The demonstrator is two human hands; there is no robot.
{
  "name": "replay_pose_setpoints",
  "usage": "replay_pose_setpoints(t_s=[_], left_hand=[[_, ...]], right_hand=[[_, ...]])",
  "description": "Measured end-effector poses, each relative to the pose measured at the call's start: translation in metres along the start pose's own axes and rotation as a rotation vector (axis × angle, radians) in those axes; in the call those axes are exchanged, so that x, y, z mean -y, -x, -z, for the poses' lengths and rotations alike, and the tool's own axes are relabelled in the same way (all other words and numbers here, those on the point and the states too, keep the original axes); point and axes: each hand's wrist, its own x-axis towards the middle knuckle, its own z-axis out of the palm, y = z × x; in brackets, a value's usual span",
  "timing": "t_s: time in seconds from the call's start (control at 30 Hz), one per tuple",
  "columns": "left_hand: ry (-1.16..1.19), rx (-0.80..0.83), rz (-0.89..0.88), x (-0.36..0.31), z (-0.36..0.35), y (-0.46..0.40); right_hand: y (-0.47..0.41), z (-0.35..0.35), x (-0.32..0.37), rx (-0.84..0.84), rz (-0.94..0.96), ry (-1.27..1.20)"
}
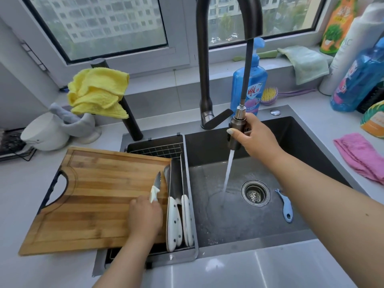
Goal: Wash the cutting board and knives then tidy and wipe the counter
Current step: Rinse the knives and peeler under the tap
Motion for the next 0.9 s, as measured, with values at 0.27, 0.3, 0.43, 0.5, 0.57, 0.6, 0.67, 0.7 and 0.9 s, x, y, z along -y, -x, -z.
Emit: replay_pose_setpoints(t_s=[0.27, 0.3, 0.43, 0.5, 0.57, 0.6, 0.67, 0.7, 0.9], left_hand=[[-0.008, -0.073, -0.065, -0.007, -0.003, -0.011], [0.026, -0.101, -0.093, -0.017, 0.000, -0.010], [0.187, -0.064, -0.295, -0.070, 0.000, 0.005], [0.215, 0.037, -0.376, -0.096, -0.013, 0.011], [0.176, 0.153, -0.429, -0.119, -0.033, 0.015], [0.143, 0.217, -0.459, -0.131, -0.045, 0.018], [0.071, 0.361, -0.516, -0.153, -0.068, 0.027], [0.029, 0.433, -0.546, -0.164, -0.080, 0.032], [-0.193, 0.790, -0.659, -0.217, -0.154, 0.063]], right_hand=[[-0.002, 0.006, -0.005, 0.008, -0.003, 0.033], [-0.002, 0.008, -0.005, 0.011, 0.001, 0.046], [-0.003, 0.019, -0.010, 0.050, 0.018, 0.109], [-0.004, 0.031, -0.014, 0.069, 0.023, 0.143], [-0.005, 0.046, -0.017, 0.087, 0.023, 0.188], [-0.006, 0.053, -0.019, 0.099, 0.026, 0.211], [-0.007, 0.068, -0.022, 0.133, 0.037, 0.239], [-0.008, 0.074, -0.023, 0.152, 0.043, 0.245], [-0.018, 0.096, -0.031, 0.221, 0.102, 0.281]])
